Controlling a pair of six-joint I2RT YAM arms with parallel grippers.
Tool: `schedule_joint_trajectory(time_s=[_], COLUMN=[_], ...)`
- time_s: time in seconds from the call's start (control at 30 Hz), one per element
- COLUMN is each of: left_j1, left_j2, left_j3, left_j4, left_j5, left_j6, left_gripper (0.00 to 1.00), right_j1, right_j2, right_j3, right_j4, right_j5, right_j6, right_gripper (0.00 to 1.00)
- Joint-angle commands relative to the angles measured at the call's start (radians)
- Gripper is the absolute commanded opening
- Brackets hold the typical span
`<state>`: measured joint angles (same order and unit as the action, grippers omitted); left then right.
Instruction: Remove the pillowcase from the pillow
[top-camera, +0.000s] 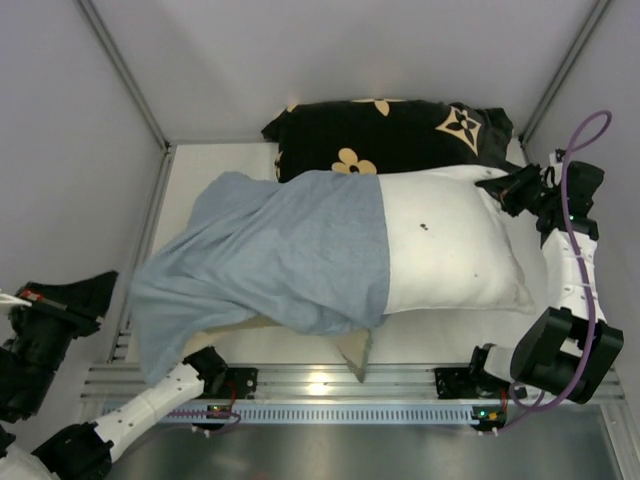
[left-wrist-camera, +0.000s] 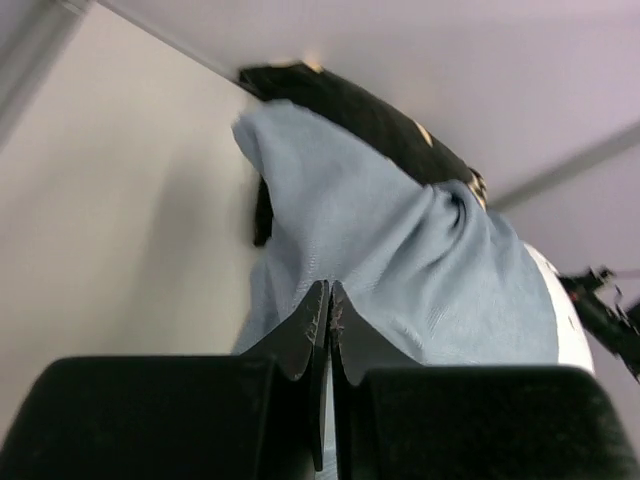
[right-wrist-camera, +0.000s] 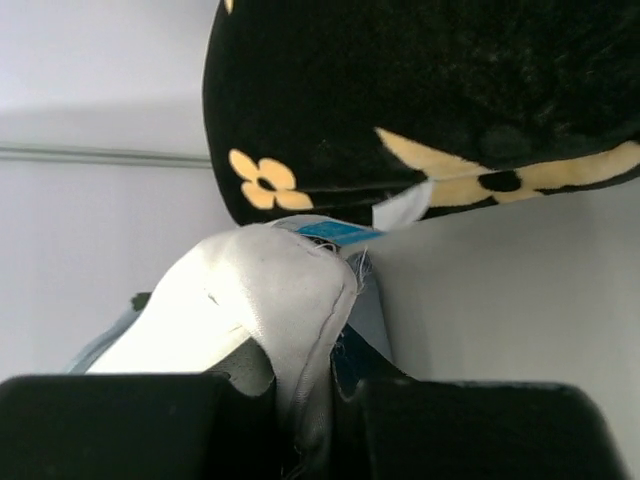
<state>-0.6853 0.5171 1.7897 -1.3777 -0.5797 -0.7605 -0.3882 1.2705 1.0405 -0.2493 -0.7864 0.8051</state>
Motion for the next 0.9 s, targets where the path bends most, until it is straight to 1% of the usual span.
schedule_joint_trajectory(time_s=[0.0, 0.2, 0.27, 0.3, 0.33, 0.37, 0.4, 0.43, 0.47, 0.5, 0.53, 0.57, 0.6, 0.63, 0.67, 0.7, 0.73, 0.77, 0.8, 0.83, 0.87], left_j1=[0.012, 0.012, 0.009, -0.002, -0.008, -0.013, -0.014, -0.014, -0.014, -0.014, -0.014, -0.014, -0.014, -0.014, -0.014, -0.014, -0.014, -0.013, -0.013, -0.013, -0.013], left_j2=[-0.019, -0.023, -0.014, 0.009, 0.009, 0.032, 0.043, 0.053, 0.069, 0.078, 0.108, 0.135, 0.159, 0.223, 0.263, 0.305, 0.393, 0.441, 0.486, 0.583, 0.631], left_j3=[0.080, 0.094, 0.068, 0.024, 0.023, -0.059, -0.109, -0.163, -0.270, -0.321, -0.366, -0.403, -0.462, -0.486, -0.501, -0.509, -0.506, -0.498, -0.484, -0.442, -0.419], left_j4=[-0.118, -0.129, -0.129, -0.120, -0.107, -0.083, -0.005, 0.038, 0.086, 0.136, 0.231, 0.271, 0.314, 0.357, 0.423, 0.449, 0.471, 0.508, 0.511, 0.511, 0.503], left_j5=[-0.264, -0.307, -0.296, -0.252, -0.215, -0.174, -0.072, -0.021, 0.025, 0.068, 0.157, 0.197, 0.231, 0.263, 0.299, 0.300, 0.297, 0.288, 0.275, 0.250, 0.197], left_j6=[0.036, 0.063, 0.055, 0.061, 0.061, 0.084, 0.102, 0.122, 0.144, 0.151, 0.162, 0.190, 0.203, 0.219, 0.246, 0.257, 0.268, 0.301, 0.314, 0.341, 0.352], left_gripper=[0.00, 0.00, 0.00, 0.00, 0.00, 0.00, 0.00, 0.00, 0.05, 0.17, 0.34, 0.67, 0.81, 0.92, 0.99, 0.99, 0.99, 0.99, 0.99, 0.99, 0.99], right_j1=[-0.055, -0.057, -0.057, -0.046, -0.037, -0.026, -0.014, 0.014, 0.029, 0.046, 0.086, 0.107, 0.132, 0.181, 0.205, 0.253, 0.274, 0.291, 0.307, 0.330, 0.337], right_j2=[0.007, 0.013, 0.012, 0.009, 0.009, 0.009, 0.004, 0.003, -0.002, -0.002, 0.006, 0.013, 0.024, 0.048, 0.061, 0.073, 0.087, 0.092, 0.092, 0.092, 0.089], right_j3=[0.046, 0.056, 0.053, 0.046, 0.046, 0.044, 0.043, 0.039, 0.033, 0.032, 0.036, 0.041, 0.049, 0.056, 0.073, 0.079, 0.085, 0.089, 0.087, 0.085, 0.082], right_j4=[0.117, 0.107, 0.111, 0.126, 0.127, 0.128, 0.128, 0.128, 0.127, 0.127, 0.128, 0.127, 0.121, 0.117, 0.119, 0.117, 0.117, 0.117, 0.117, 0.116, 0.113], right_j5=[0.269, 0.283, 0.274, 0.260, 0.254, 0.251, 0.253, 0.256, 0.257, 0.257, 0.254, 0.248, 0.228, 0.217, 0.205, 0.182, 0.174, 0.168, 0.159, 0.151, 0.147], right_j6=[-0.004, -0.009, -0.004, -0.001, -0.001, -0.010, -0.020, -0.024, -0.036, -0.047, -0.053, -0.070, -0.082, -0.092, -0.112, -0.121, -0.129, -0.141, -0.148, -0.162, -0.168], right_gripper=[0.00, 0.00, 0.00, 0.00, 0.00, 0.00, 0.00, 0.00, 0.00, 0.00, 0.00, 0.00, 0.00, 0.00, 0.00, 0.00, 0.00, 0.00, 0.00, 0.00, 0.00])
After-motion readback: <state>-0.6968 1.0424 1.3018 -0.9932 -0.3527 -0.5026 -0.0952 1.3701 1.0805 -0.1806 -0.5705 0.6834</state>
